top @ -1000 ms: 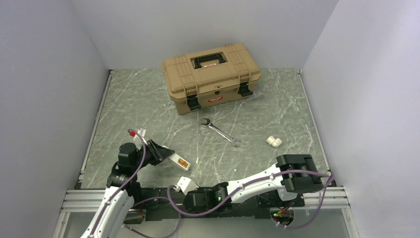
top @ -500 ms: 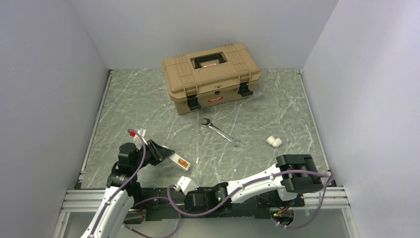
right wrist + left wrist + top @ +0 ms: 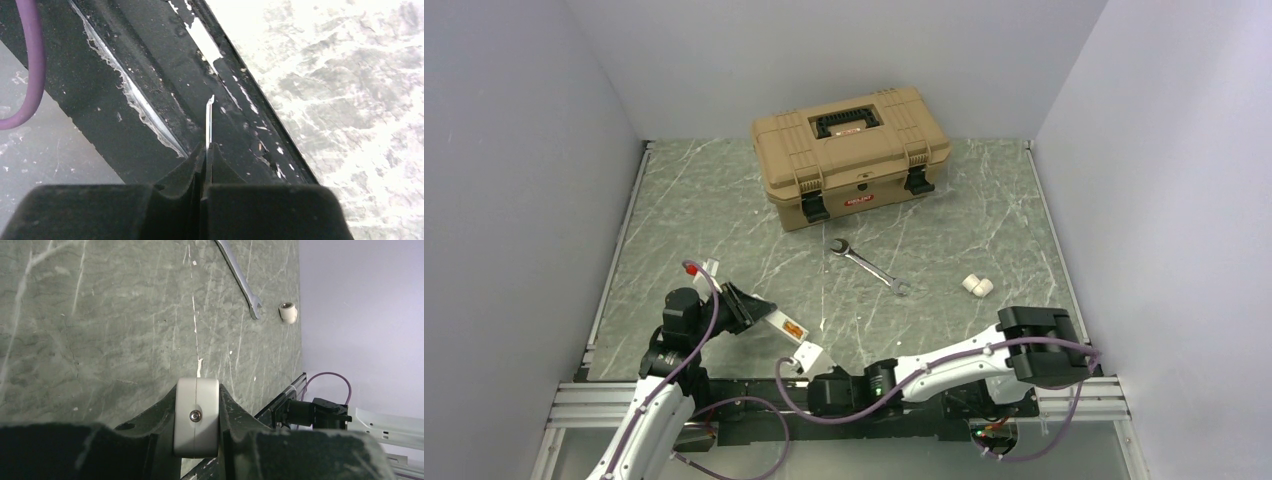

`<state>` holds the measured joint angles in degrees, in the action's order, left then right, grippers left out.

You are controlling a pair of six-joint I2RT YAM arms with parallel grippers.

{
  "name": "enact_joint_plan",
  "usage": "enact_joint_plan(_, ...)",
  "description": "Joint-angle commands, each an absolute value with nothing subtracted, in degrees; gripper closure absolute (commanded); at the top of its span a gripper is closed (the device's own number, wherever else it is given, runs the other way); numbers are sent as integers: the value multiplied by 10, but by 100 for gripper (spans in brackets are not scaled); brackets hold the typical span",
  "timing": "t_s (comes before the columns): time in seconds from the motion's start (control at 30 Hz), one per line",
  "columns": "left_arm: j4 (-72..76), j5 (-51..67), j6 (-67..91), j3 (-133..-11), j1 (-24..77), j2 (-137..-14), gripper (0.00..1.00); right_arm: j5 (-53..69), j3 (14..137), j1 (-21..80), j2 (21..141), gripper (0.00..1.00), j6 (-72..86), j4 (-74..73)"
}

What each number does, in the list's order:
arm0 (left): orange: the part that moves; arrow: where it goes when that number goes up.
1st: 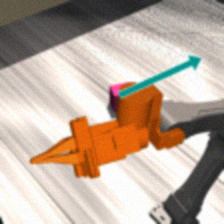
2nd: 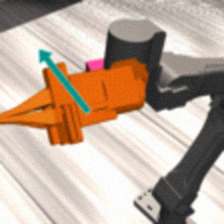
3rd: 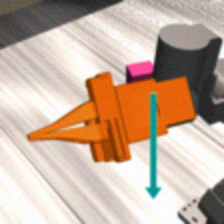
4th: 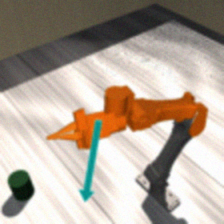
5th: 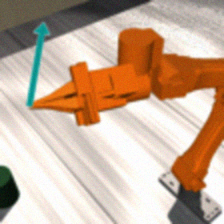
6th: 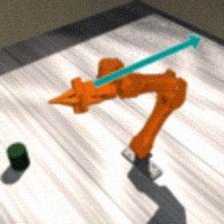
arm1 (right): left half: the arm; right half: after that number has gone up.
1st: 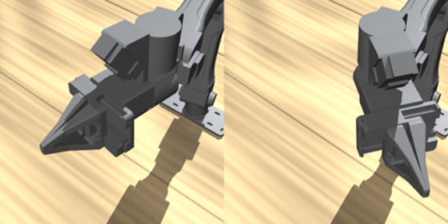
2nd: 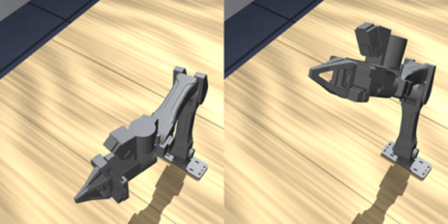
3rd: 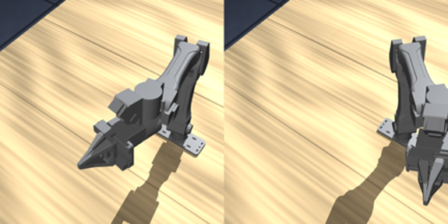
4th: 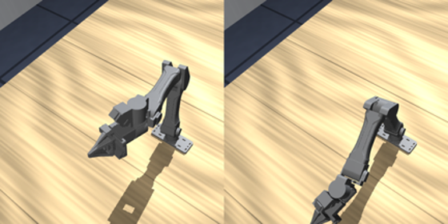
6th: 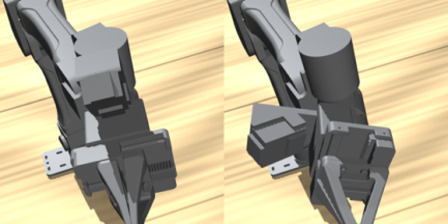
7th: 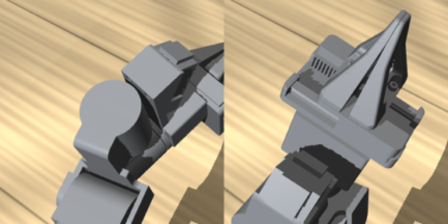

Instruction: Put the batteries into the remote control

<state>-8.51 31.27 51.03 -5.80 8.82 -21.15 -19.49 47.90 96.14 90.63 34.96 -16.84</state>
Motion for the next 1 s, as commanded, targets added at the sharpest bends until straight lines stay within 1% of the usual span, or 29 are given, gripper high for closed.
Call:
enact_joint_plan(0.0, -91, 313, 488, -79, 83, -206, 100, -214, 448, 940, 831, 100, 355, -142)
enact_joint_plan(0.13, -115, 298, 471, -94, 83, -202, 100, -187, 383, 891, 743, 100, 356, -102)
enact_joint_plan(0.23, -118, 299, 468, -97, 83, -200, 100, -137, 314, 828, 668, 98, 354, -29)
enact_joint_plan(0.37, -121, 301, 469, -98, 82, -199, 100, -81, 263, 754, 633, 96, 340, 44)
enact_joint_plan(0.63, -138, 301, 464, -110, 82, -188, 100, 45, 253, 672, 716, 95, 318, 160)
enact_joint_plan(0.73, -146, 301, 461, -116, 82, -186, 100, 91, 251, 655, 746, 93, 315, 203)
enact_joint_plan(0.87, -145, 304, 464, -115, 81, -184, 100, 136, 257, 634, 783, 90, 312, 223)
enact_joint_plan(0.97, -142, 305, 466, -114, 81, -183, 100, 146, 264, 626, 806, 88, 308, 218)
